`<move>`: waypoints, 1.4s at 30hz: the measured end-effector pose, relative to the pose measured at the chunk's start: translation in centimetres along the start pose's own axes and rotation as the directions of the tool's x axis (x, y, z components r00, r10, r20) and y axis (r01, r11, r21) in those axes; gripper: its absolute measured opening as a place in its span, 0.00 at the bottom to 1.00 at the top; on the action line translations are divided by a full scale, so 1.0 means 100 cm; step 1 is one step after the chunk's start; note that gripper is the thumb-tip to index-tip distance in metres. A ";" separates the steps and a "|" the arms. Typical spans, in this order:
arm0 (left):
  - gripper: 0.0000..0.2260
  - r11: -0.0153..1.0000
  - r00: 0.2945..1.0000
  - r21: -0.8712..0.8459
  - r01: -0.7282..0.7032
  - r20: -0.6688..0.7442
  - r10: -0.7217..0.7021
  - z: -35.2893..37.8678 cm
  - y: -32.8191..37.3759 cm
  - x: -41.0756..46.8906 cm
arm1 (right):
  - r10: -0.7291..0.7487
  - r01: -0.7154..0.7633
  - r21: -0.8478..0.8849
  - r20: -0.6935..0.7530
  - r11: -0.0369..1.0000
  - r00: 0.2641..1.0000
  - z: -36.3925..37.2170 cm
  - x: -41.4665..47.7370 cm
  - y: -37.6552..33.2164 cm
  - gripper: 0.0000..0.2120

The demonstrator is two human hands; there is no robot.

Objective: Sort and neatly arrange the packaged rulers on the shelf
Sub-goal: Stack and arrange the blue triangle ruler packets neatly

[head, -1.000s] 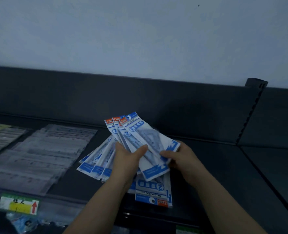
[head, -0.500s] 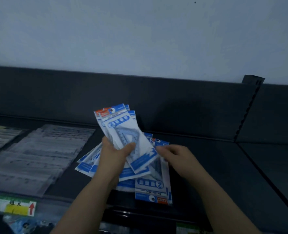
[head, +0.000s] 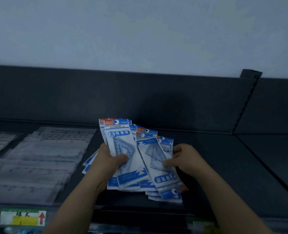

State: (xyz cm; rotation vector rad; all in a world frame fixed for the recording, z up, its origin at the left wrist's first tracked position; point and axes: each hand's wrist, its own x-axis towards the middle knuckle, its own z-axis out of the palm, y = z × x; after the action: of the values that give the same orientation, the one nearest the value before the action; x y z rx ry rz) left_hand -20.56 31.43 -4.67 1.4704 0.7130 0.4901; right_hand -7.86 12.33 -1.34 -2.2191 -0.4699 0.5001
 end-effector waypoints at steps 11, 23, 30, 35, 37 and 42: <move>0.17 0.999 0.991 0.019 0.026 0.130 -0.028 -0.005 0.002 0.006 | 0.058 -0.057 -0.062 0.017 0.996 0.998 0.008 -0.003 -0.005 0.23; 0.14 0.968 0.953 -0.234 0.093 0.301 -0.019 -0.018 0.024 0.000 | -0.131 0.127 0.035 0.365 0.991 0.922 -0.034 -0.010 -0.037 0.20; 0.17 0.964 0.991 -0.258 -0.061 0.102 0.090 -0.021 0.022 0.002 | -0.245 0.221 -0.166 -0.147 0.961 0.958 -0.008 0.014 -0.051 0.31; 0.19 0.894 0.990 -0.432 -0.123 -0.119 0.078 -0.021 0.026 0.006 | -0.033 0.123 0.398 -0.226 0.909 0.974 0.017 0.008 -0.042 0.21; 0.19 0.897 0.992 -0.431 -0.101 -0.110 0.058 -0.016 0.026 0.004 | -0.025 0.035 0.584 -0.025 0.811 0.999 0.029 0.005 -0.048 0.16; 0.12 0.902 1.000 -0.430 -0.020 -0.002 0.021 -0.011 0.022 -0.004 | -0.038 0.020 0.683 0.012 0.730 0.999 0.024 0.014 -0.052 0.03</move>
State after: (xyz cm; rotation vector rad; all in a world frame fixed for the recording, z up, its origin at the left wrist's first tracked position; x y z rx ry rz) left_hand -21.31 32.05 -2.39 1.0612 0.5435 0.6189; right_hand -8.73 17.74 0.93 -1.4829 -0.2657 0.5738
